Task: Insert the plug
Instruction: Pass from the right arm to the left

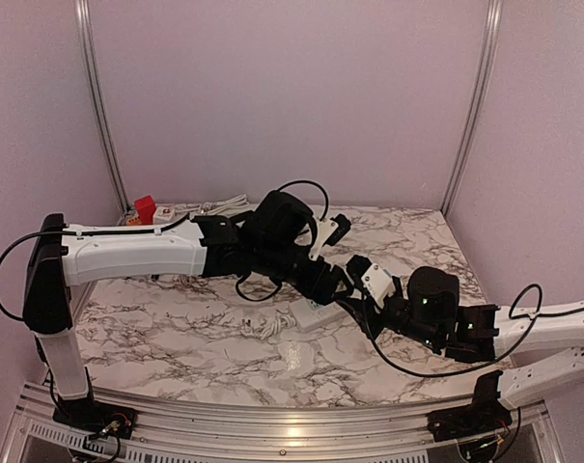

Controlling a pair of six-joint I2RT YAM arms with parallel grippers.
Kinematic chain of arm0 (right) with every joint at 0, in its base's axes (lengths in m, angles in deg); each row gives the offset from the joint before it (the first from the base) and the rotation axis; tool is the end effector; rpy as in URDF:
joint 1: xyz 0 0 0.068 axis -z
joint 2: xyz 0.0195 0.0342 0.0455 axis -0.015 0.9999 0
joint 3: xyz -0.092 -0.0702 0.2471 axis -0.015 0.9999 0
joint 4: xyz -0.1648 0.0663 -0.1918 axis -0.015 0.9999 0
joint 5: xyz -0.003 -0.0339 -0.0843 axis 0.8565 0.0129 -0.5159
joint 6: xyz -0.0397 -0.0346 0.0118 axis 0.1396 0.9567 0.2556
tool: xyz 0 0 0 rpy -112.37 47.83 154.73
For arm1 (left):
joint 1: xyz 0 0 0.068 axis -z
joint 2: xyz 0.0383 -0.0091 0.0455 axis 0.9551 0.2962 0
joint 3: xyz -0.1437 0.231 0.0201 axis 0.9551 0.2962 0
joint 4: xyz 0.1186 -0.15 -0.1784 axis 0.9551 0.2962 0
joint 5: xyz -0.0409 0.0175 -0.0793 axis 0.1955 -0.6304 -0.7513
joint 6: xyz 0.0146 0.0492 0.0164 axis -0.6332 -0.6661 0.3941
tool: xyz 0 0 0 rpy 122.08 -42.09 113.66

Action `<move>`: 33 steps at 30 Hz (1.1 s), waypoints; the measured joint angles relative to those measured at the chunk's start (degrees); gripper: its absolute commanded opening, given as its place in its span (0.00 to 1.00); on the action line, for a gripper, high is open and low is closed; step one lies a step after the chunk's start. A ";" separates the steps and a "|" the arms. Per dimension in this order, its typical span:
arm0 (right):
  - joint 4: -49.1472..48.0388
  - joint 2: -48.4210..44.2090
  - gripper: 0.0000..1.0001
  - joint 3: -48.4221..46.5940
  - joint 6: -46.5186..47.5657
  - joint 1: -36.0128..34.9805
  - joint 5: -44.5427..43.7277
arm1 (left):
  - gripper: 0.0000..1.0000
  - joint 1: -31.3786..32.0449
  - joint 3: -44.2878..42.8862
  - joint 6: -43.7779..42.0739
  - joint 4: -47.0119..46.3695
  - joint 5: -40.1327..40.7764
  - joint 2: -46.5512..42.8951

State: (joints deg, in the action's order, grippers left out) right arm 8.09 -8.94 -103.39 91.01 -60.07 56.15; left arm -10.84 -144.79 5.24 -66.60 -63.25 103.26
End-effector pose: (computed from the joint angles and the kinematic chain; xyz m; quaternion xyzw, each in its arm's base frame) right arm 0.1220 0.1986 0.2332 -0.3835 0.7012 0.1562 0.5804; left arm 0.2043 -0.3961 0.2944 0.3957 0.7707 -0.3607 0.3455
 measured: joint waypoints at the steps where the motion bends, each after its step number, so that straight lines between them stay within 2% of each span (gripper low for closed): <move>1: 0.04 0.00 0.00 0.00 -0.02 0.00 0.09 | 0.71 0.02 -0.24 -0.02 0.24 0.02 0.11; 5: -0.04 0.00 0.00 0.00 -0.15 0.00 0.59 | 0.61 0.02 -0.79 -0.35 0.57 -0.02 0.26; 17: -0.20 0.52 0.00 0.02 -0.15 0.04 0.63 | 0.16 0.68 -2.12 -0.33 0.79 -0.37 0.57; 20: 0.42 0.57 0.00 0.11 -0.59 0.11 -0.68 | 0.10 0.55 -2.67 -0.55 1.14 0.22 0.79; 27: 0.61 0.39 0.01 0.11 -0.61 0.11 -1.22 | 0.10 0.44 -3.39 -0.42 1.57 -0.07 1.20; 28: 0.63 0.31 0.01 0.11 -0.61 0.11 -1.25 | 0.14 0.44 -3.41 -0.42 1.57 -0.07 1.20; 30: 0.61 0.24 0.01 0.11 -0.59 0.11 -1.38 | 0.33 0.44 -3.52 -0.42 1.57 -0.07 1.20; 33: 0.52 -0.02 0.02 0.11 -0.46 0.09 -1.38 | 0.48 0.44 -3.67 -0.42 1.55 -0.50 1.20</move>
State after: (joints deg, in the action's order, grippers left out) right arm 8.61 -8.96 -103.28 90.55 -59.98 54.77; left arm -10.40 -148.46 4.82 -65.05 -63.75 104.46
